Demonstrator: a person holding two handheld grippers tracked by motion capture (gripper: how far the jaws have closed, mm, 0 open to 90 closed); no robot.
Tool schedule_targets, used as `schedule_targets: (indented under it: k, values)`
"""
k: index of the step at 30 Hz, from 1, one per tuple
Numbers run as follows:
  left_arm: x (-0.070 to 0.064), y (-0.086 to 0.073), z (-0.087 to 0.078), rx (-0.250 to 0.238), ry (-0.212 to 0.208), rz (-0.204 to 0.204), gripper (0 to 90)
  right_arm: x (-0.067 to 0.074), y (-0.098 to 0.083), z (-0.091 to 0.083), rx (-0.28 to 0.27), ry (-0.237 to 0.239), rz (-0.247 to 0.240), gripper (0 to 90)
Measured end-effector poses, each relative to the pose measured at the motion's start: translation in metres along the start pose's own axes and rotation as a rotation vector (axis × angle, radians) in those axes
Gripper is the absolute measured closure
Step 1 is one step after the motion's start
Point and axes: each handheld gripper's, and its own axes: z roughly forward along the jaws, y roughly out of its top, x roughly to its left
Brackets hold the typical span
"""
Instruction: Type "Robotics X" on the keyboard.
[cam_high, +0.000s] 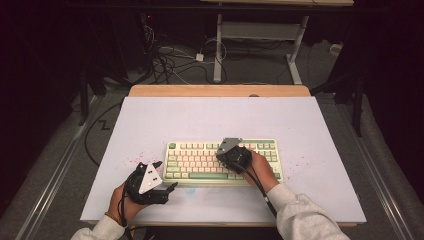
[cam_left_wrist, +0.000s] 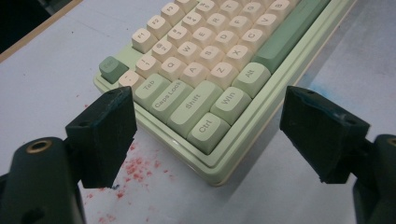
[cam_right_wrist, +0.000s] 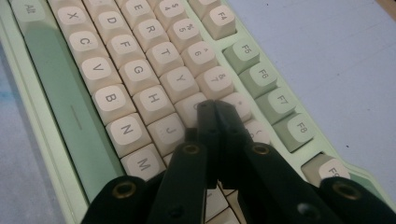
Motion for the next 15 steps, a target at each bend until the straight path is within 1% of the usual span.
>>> schedule_targets:
  k: [3, 5, 7, 10, 15]
  values:
    - [0.000, 0.000, 0.000, 0.000, -0.002, -0.003, 18.3, -0.001, -0.001, -0.005, -0.055, -0.001, 0.017, 90.0]
    - [0.000, 0.000, 0.000, 0.001, -0.001, -0.003, 18.3, -0.001, -0.002, -0.010, -0.069, -0.001, 0.035, 90.0]
    - [0.000, 0.000, 0.000, -0.001, -0.002, -0.003, 18.3, -0.001, -0.004, -0.013, -0.089, -0.004, 0.041, 90.0]
    - [0.000, 0.000, 0.000, -0.005, 0.000, -0.007, 18.3, -0.001, -0.007, -0.020, -0.128, -0.006, 0.061, 90.0]
    - [0.000, 0.001, 0.000, -0.008, -0.002, -0.006, 18.3, -0.002, -0.014, -0.030, -0.169, -0.012, 0.078, 86.6]
